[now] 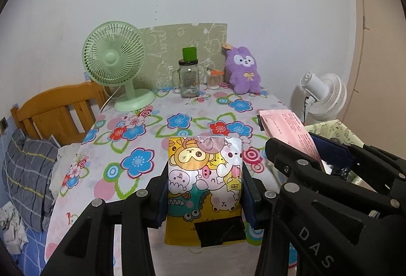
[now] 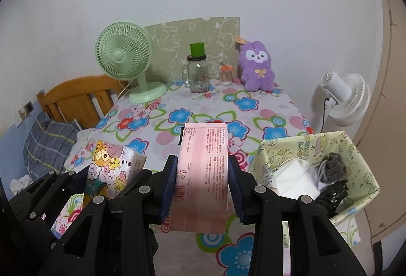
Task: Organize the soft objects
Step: 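Carry the pink packet and cartoon tissue pack with both tools over the box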
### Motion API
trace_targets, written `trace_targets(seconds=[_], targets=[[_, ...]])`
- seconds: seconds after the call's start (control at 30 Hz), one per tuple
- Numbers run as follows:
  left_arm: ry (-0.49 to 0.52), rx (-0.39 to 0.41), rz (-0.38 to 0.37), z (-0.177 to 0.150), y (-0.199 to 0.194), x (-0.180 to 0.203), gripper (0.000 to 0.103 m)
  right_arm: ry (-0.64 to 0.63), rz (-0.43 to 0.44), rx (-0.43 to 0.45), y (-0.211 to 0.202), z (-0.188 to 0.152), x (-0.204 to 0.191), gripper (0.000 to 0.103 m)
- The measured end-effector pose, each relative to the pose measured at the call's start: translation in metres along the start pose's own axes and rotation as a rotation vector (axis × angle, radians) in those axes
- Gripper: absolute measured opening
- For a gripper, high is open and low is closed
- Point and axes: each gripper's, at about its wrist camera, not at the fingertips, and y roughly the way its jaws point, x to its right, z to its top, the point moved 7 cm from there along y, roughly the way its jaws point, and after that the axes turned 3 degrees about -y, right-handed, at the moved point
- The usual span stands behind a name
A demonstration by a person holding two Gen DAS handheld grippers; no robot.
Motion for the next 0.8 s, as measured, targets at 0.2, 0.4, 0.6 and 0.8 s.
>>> trace_targets(seconds=[0.2, 0.4, 0.6, 0.8], targets=[[0.019, 0.016, -0.007, 0.007, 0.0, 0.017, 0.048, 0.015, -0.011, 0.015, -0.007, 0.004, 0.017, 0.042], [0.034, 0.027, -0.024, 0.014, 0.003, 0.037, 0.048, 0.023, -0.028, 0.027, -0.011, 0.009, 0.038, 0.042], [0.049, 0.028, -0.05, 0.02, 0.007, 0.058, 0.048, 0.039, -0.048, 0.038, -0.014, 0.011, 0.059, 0.042], [0.079, 0.026, -0.077, 0.023, 0.012, 0.082, 0.048, 0.065, -0.072, 0.045, -0.017, 0.01, 0.083, 0.042]])
